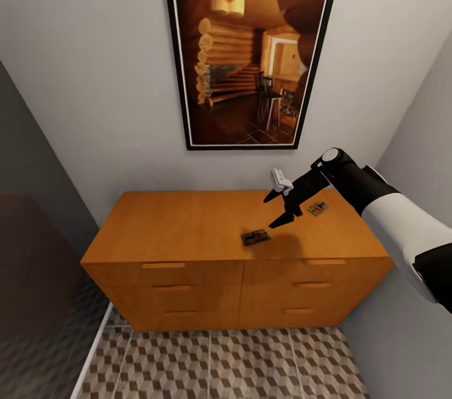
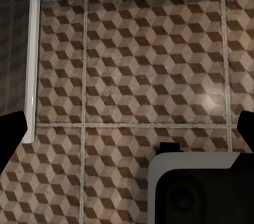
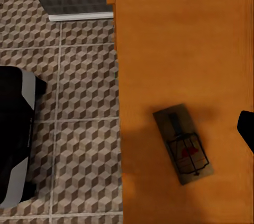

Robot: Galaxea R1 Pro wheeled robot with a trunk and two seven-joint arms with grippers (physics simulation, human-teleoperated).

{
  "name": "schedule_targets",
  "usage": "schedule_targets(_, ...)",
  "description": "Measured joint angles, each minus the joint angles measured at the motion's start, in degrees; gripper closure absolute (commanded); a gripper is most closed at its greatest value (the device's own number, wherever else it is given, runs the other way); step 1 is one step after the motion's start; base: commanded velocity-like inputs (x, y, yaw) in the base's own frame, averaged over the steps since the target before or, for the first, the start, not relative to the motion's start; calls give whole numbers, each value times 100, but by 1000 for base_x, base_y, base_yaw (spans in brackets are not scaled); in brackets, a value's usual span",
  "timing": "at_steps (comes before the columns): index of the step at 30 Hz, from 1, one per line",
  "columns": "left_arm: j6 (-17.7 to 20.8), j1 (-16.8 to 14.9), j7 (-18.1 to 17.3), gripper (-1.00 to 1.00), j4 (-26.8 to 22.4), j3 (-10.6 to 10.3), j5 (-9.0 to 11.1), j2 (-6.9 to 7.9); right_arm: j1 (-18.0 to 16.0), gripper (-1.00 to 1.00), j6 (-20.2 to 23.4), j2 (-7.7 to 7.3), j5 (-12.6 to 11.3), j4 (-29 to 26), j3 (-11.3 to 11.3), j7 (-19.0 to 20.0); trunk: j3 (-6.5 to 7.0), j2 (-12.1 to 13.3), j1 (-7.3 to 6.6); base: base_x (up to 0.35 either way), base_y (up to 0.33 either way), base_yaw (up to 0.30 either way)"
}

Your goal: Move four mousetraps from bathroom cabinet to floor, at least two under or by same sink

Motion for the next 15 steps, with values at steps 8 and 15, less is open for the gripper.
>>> schedule_targets(8, -2, 0, -1, -100, -3, 0, 0, 0, 0, -100, -5, -5, 0, 0, -3, -6, 0, 0, 1, 79, 38, 0)
schedule_targets(15, -2, 0, -1, -100, -2, 0, 0, 0, 2, -100, -51, -18, -1, 0, -8, -1, 0, 1, 2, 12, 6, 0)
